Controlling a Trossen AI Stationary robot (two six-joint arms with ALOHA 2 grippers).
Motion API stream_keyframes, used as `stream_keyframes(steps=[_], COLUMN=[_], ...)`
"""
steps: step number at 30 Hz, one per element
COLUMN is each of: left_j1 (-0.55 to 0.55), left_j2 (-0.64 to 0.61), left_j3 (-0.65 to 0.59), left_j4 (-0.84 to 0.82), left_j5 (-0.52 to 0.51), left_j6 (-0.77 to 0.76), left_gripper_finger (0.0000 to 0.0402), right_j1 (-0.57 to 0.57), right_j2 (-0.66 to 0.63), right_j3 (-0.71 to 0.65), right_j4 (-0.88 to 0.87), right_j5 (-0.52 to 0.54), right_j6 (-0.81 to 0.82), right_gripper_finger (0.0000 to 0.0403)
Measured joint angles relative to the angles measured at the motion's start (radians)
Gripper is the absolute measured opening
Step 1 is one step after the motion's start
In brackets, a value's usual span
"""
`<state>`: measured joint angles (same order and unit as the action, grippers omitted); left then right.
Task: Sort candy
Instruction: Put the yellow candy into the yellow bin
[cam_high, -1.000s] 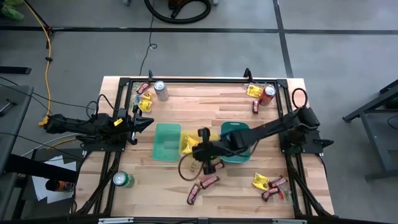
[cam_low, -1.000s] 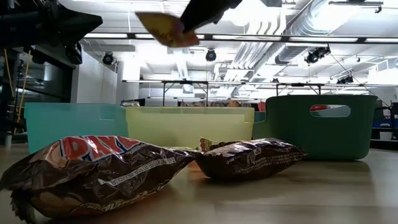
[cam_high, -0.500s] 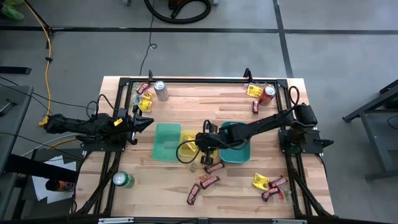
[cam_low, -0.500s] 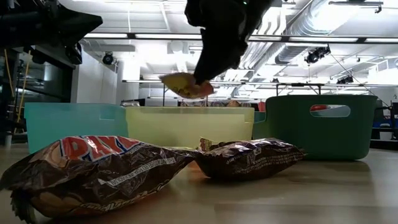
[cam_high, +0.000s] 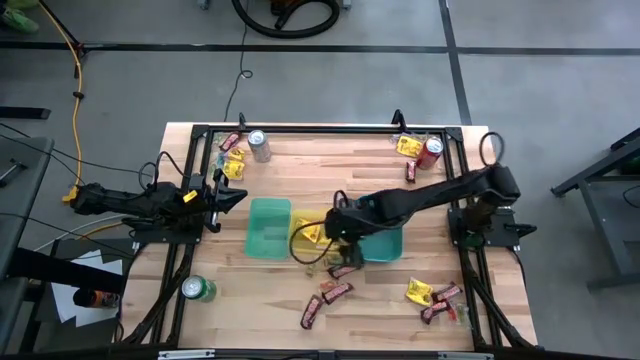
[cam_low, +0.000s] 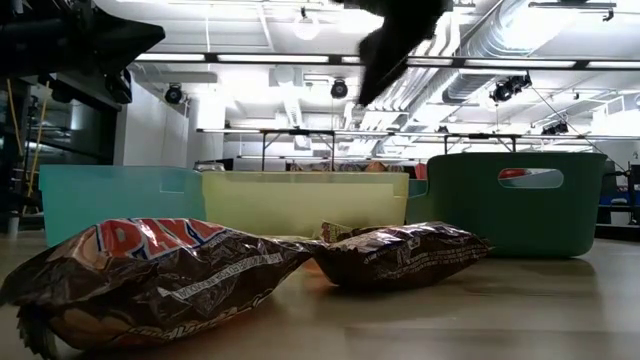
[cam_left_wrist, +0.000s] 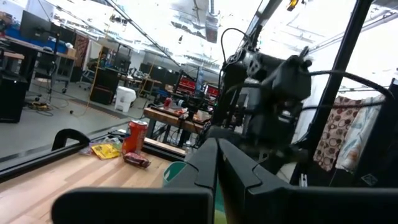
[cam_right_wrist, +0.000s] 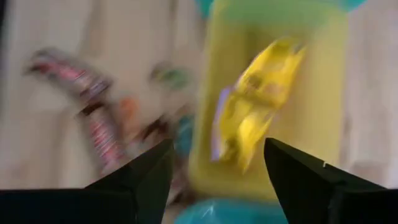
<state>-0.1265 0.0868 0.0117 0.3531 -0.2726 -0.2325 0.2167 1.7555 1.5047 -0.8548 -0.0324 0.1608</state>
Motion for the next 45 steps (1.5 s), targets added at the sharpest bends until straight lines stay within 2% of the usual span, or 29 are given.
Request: stream_keyframes(steps=[2, 6, 11, 14, 17, 19, 29, 34, 38, 41, 43, 45], left_j1=[0.0, 0.0, 0.0, 0.0, 0.0, 0.0, 0.0, 0.0, 0.0, 0.0, 0.0, 0.0], left_j2=[0.0, 0.0, 0.0, 0.0, 0.0, 0.0, 0.0, 0.0, 0.0, 0.0, 0.0, 0.0], left_j3=[0.0, 0.0, 0.0, 0.0, 0.0, 0.0, 0.0, 0.0, 0.0, 0.0, 0.0, 0.0], left_j4=[-0.006, -0.021, -0.024, -0.025, -0.027, -0.027, -0.028, -0.028, -0.028, -0.028, -0.028, -0.028], left_j5=[0.0, 0.0, 0.0, 0.0, 0.0, 0.0, 0.0, 0.0, 0.0, 0.0, 0.0, 0.0], left_j6=[0.0, 0.0, 0.0, 0.0, 0.0, 0.0, 0.0, 0.0, 0.0, 0.0, 0.0, 0.0], left_gripper_finger=[0.0001, 0.0001, 0.0001, 0.0001, 0.0001, 0.0001, 0.0001, 0.0001, 0.0001, 0.0001, 0.0001, 0.0001], right_j1=[0.045, 0.2, 0.438, 0.562, 0.63, 0.639, 0.602, 0.602, 0.602, 0.602, 0.602, 0.602], right_j2=[-0.049, -0.164, -0.298, -0.341, -0.344, -0.342, -0.342, -0.342, -0.341, -0.341, -0.341, -0.341], right_j3=[-0.008, -0.084, -0.266, -0.387, -0.489, -0.548, -0.786, -0.833, -0.833, -0.833, -0.833, -0.833], right_j4=[-0.063, -0.137, -0.127, -0.129, -0.128, -0.102, 0.135, 0.271, 0.271, 0.262, 0.26, 0.265], right_j5=[-0.05, -0.038, 0.055, 0.074, 0.058, 0.054, 0.013, -0.014, -0.016, -0.023, -0.035, -0.053], right_j6=[0.039, 0.177, 0.571, 0.842, 1.053, 1.132, 1.23, 1.228, 1.222, 1.223, 1.223, 1.222], right_gripper_finger=[0.0247, 0.0248, 0.0248, 0.0248, 0.0248, 0.0248, 0.0248, 0.0248, 0.0242, 0.0203, 0.0147, 0.0073])
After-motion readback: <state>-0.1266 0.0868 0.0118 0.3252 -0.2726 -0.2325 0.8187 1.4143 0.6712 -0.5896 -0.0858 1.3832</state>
